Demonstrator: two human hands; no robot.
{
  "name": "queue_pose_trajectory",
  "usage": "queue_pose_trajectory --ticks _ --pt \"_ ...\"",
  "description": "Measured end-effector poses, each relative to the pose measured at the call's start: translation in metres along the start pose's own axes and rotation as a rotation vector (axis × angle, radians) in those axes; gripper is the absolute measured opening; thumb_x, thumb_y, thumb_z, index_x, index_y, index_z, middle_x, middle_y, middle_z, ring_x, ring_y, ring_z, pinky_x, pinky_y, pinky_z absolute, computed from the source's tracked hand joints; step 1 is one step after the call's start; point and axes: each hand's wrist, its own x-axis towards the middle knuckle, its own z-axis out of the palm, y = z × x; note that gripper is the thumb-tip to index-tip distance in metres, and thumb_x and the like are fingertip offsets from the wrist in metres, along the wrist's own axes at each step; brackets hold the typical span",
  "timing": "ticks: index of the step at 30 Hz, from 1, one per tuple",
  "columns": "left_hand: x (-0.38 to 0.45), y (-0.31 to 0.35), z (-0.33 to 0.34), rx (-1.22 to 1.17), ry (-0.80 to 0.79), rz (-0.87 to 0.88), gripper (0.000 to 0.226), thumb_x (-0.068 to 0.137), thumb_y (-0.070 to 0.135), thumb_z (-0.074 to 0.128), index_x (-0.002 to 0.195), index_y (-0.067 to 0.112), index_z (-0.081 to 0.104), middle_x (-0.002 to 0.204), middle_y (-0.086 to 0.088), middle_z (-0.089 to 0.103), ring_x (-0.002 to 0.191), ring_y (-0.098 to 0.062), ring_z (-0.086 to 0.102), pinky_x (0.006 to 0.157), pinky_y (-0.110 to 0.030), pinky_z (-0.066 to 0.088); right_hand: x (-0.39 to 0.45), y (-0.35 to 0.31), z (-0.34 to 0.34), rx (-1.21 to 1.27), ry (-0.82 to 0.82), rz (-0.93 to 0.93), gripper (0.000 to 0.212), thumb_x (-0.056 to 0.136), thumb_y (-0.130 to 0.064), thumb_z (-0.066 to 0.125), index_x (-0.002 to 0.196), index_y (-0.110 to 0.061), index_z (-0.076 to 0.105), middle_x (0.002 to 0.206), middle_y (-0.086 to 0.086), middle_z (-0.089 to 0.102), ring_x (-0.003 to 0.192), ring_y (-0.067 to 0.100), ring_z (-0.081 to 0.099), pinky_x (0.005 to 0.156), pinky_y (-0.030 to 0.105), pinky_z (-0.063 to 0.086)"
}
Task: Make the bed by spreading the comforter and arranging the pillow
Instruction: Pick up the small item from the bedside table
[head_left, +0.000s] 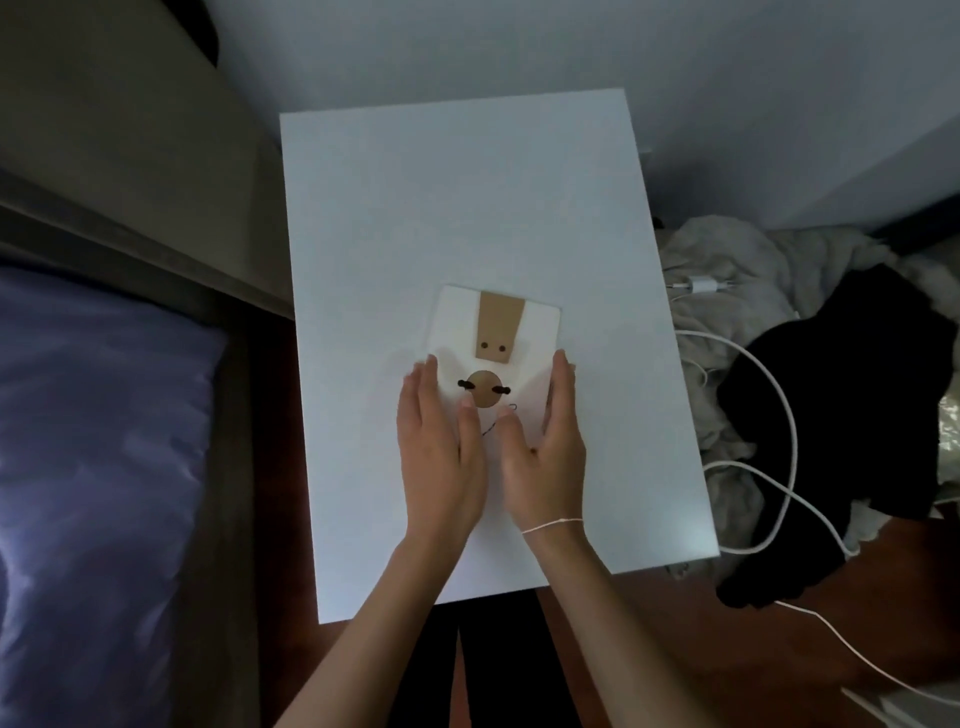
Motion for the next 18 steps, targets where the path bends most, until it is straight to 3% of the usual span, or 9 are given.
queue_pose_trajectory --ticks 4,7,9,11,14,16,18 --pt "0.009 0.006 -0.015 -0.046 0.068 -0.064 0.048 0.099 0.028 0.038 0.146 0.021 0.029 0.146 0.002 0.034 0.133 -0.010 0.034 0.103 -0.021 0.029 0.001 -0.011 -0.001 0.136 0.012 0.077 0.063 0.091 -0.019 0.059 0.146 -0.029 0.030 0.150 -0.011 0.036 0.136 0.002 0.036 0.111 0.032 0.038" --pt "0.015 0.014 -0.035 -0.113 0.087 -0.105 0.047 0.099 0.026 0.041 0.145 0.024 0.032 0.139 0.004 0.044 0.126 -0.006 0.042 0.095 -0.017 0.034 0.006 -0.029 -0.006 0.110 -0.017 0.119 0.056 0.090 -0.020 0.060 0.142 -0.028 0.039 0.122 -0.029 0.050 0.122 0.000 0.051 0.103 0.031 0.046" --pt "0.018 0.020 -0.051 -0.149 0.097 -0.115 0.046 0.098 0.024 0.045 0.143 0.027 0.036 0.136 0.004 0.051 0.124 -0.006 0.047 0.088 -0.011 0.041 0.011 -0.041 -0.008 0.058 -0.055 0.148 0.053 0.090 -0.022 0.059 0.140 -0.028 0.043 0.104 -0.034 0.051 0.105 -0.004 0.058 0.090 0.023 0.051" --pt "0.021 0.026 -0.064 -0.163 0.112 -0.124 0.046 0.095 0.021 0.050 0.139 0.029 0.042 0.130 0.006 0.057 0.119 -0.006 0.052 0.078 0.000 0.042 0.014 -0.049 -0.008 0.049 -0.094 0.196 0.053 0.088 -0.025 0.060 0.138 -0.029 0.044 0.100 -0.029 0.056 0.094 -0.008 0.057 0.079 0.016 0.048" --pt "0.023 0.034 -0.079 -0.179 0.126 -0.132 0.045 0.093 0.009 0.050 0.135 0.026 0.050 0.125 0.008 0.061 0.110 -0.001 0.057 0.071 0.006 0.040 0.018 -0.057 -0.006 0.118 -0.123 0.292 0.062 0.078 -0.033 0.063 0.137 -0.027 0.046 0.119 -0.004 0.064 0.106 0.008 0.061 0.091 0.035 0.051" --pt "0.024 0.039 -0.085 -0.155 0.121 -0.123 0.048 0.091 0.001 0.046 0.132 0.024 0.053 0.119 0.013 0.061 0.097 0.006 0.057 0.067 0.007 0.037 0.021 -0.060 -0.004 0.163 -0.117 0.331 0.055 0.080 -0.026 0.062 0.134 -0.025 0.049 0.105 -0.006 0.069 0.102 0.013 0.063 0.095 0.045 0.050" --pt "0.025 0.041 -0.089 -0.133 0.125 -0.111 0.048 0.090 -0.001 0.044 0.131 0.023 0.054 0.110 0.019 0.058 0.090 0.010 0.055 0.066 0.009 0.033 0.023 -0.062 -0.003 0.184 -0.107 0.333 0.047 0.086 -0.016 0.058 0.131 -0.026 0.051 0.086 -0.014 0.070 0.096 0.014 0.065 0.093 0.047 0.051"
